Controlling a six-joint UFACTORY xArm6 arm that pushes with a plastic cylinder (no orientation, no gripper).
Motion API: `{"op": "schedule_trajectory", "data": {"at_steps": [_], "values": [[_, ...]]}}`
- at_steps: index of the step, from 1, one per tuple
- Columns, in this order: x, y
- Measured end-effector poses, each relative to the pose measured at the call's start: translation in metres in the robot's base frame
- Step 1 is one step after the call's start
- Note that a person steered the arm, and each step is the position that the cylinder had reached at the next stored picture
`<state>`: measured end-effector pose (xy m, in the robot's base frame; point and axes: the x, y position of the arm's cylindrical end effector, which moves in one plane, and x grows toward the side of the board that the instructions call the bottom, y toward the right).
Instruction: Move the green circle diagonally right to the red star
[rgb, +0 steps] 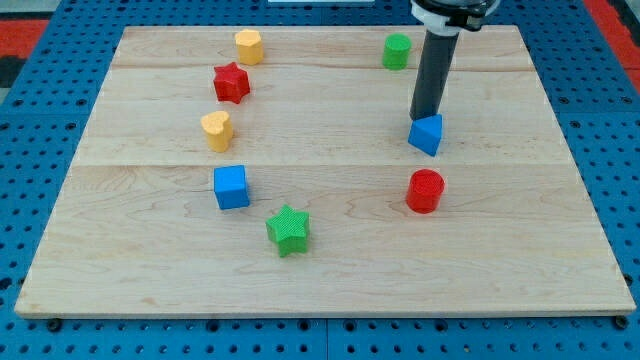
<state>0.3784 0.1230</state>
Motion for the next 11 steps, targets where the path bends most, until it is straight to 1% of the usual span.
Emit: {"op": "schedule_trajectory", "data": {"at_steps": [1,2,3,4,5,6,7,9,10,11], "values": [[-0.003,0.003],[-0.049,0.021],[-0.106,0.038],[-0.125,0.039],[-0.156,0.010],[-0.159,-0.007],[-0.148,-0.018],[-0.113,-0.009],[-0.102,0.005],[-0.133,0.002]]}}
